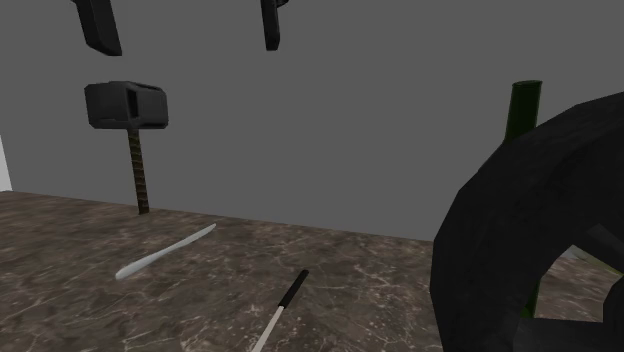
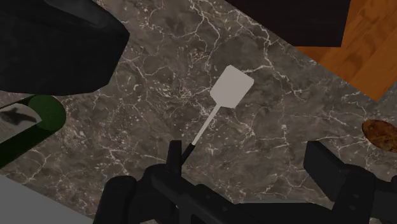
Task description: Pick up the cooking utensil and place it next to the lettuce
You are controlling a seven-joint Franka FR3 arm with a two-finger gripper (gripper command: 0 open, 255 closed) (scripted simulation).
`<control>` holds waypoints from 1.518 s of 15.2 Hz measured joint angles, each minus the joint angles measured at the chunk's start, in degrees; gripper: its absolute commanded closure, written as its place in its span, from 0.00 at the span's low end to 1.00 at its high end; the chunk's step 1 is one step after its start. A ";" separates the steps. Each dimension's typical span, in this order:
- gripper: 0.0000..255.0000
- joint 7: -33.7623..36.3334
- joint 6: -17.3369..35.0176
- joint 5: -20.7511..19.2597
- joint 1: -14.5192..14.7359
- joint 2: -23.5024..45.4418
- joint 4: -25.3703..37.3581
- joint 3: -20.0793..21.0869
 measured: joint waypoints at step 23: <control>0.00 22.56 46.72 3.26 -7.83 24.27 -19.95 -1.64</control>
